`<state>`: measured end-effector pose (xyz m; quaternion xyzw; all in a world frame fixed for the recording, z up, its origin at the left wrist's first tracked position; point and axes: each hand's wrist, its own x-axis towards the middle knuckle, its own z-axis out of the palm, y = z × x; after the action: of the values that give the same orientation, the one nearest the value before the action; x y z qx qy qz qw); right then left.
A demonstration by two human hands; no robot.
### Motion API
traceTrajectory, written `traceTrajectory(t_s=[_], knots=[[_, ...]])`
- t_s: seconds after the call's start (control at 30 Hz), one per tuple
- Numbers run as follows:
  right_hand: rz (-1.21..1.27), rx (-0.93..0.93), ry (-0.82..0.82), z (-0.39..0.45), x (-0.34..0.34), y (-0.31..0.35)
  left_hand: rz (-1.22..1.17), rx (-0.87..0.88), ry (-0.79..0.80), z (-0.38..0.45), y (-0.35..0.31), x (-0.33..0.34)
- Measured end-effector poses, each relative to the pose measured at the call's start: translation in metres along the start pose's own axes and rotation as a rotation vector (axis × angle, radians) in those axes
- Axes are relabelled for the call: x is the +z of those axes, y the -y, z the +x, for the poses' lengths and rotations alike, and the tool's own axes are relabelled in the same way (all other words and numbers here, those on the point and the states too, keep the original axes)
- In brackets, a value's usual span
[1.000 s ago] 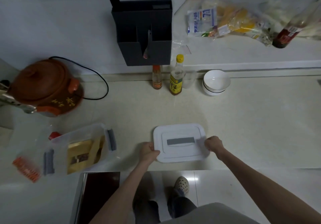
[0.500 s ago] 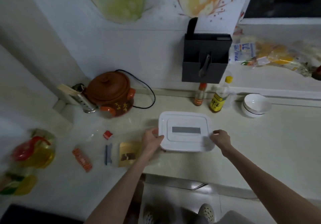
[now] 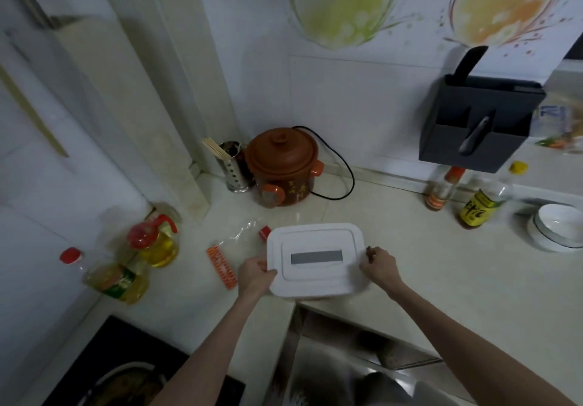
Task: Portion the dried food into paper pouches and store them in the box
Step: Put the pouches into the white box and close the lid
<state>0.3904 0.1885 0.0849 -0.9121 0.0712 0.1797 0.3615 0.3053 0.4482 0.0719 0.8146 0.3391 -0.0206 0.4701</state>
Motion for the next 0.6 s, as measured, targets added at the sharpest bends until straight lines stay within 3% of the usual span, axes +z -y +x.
traceTrajectory(t_s=[0.6], knots=[[-0.120,0.075,0.047,0.004,0.002,-0.010,0.049,-0.075,0.027,0.008,0.006,0.016]])
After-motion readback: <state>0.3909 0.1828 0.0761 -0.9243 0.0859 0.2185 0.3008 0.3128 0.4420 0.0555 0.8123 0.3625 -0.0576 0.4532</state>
